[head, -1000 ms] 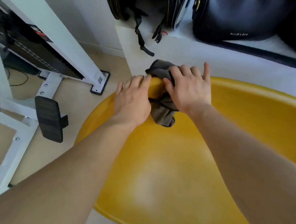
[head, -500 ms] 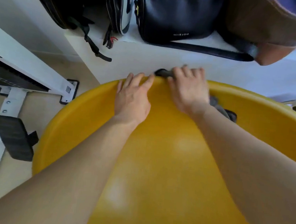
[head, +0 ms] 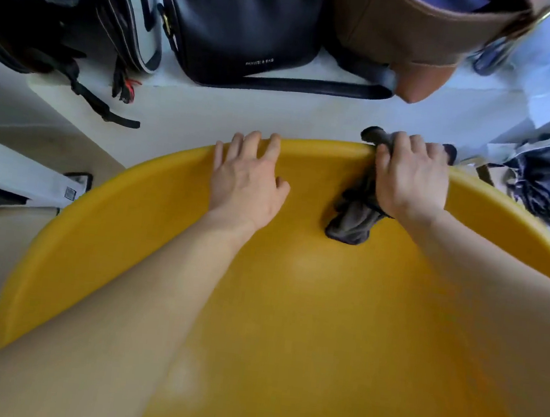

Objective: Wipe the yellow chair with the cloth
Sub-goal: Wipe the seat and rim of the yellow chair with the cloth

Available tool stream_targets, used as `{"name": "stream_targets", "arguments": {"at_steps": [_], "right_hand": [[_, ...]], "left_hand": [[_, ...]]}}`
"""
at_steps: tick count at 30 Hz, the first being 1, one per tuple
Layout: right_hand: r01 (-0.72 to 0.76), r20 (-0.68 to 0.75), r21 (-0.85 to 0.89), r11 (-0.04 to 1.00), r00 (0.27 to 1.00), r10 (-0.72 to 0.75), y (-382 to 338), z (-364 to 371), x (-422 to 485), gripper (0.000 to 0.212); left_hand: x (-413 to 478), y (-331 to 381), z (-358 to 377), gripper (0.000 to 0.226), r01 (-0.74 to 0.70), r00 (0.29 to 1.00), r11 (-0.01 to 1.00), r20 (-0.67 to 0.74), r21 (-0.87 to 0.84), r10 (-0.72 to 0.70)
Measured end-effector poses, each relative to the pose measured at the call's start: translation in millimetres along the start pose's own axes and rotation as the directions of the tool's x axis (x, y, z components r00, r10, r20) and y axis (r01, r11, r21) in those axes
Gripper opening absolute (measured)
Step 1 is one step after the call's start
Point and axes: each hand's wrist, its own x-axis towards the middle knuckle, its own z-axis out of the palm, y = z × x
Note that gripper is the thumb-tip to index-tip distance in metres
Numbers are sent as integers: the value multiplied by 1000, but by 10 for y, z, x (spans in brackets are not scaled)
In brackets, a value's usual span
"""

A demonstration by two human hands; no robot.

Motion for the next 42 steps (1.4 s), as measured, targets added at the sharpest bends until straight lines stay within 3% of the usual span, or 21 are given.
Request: {"name": "stream_targets", "arguments": {"at_steps": [4,7,10,13,16,18,22,24,27,31,34,37,40,42], "right_hand": [[307,-18,86,948,952,-307,-835,115,109,38],[411,-10,62,910,912,-411,-863,155,131,37],[295,-49,-8,955,954,-295,-165,127,65,37],[-37,-65,-24,999,997,35,803,33,-125,37],[-314,-49,-13,949,948,313,1256,-100,-275,40],[-295,-78,-11,955,953,294,1128,-88,-200,40],[118,-102,81,990,989,-110,378,70,89,34],[192,-81,94,977,980,-184,329,102,107,35],[116,-104,-5,993,988,-116,982,95,-99,39],[-228,-120,-3,974,967,226,2036,-91,-736,38],[-355,-135,-16,935,927,349,2135,-148,-920,32],[-252,-147,59,966,955,258,1836,-96,-555,34],[-75,-97,80,994,992,83,1695,-60,-281,36],[-65,-97,53,996,993,70,1859,-63,-422,37]], "left_hand": [[54,116,98,64,-21,996,999,-82,-25,19],[55,109,130,63,-33,991,999,-132,-3,32],[69,290,120,65,-91,990,996,-105,14,92],[143,661,107,63,-157,985,988,-76,-3,156],[207,1033,155,60,-229,970,973,-85,-15,227],[203,1258,213,61,-249,966,968,-84,-38,245],[184,1482,378,61,-195,971,977,-160,-89,179],[176,1486,442,64,-155,971,986,-197,-67,139],[162,1571,463,72,-161,976,987,-155,-31,154],[149,2019,440,67,-219,972,969,-117,-116,205],[61,2429,483,65,-300,954,939,-76,-169,291],[-78,2735,550,66,-404,915,899,-72,-169,398],[-124,2801,602,71,-389,921,907,-63,-162,384],[-123,2769,621,75,-395,919,911,-58,-120,391]]}}
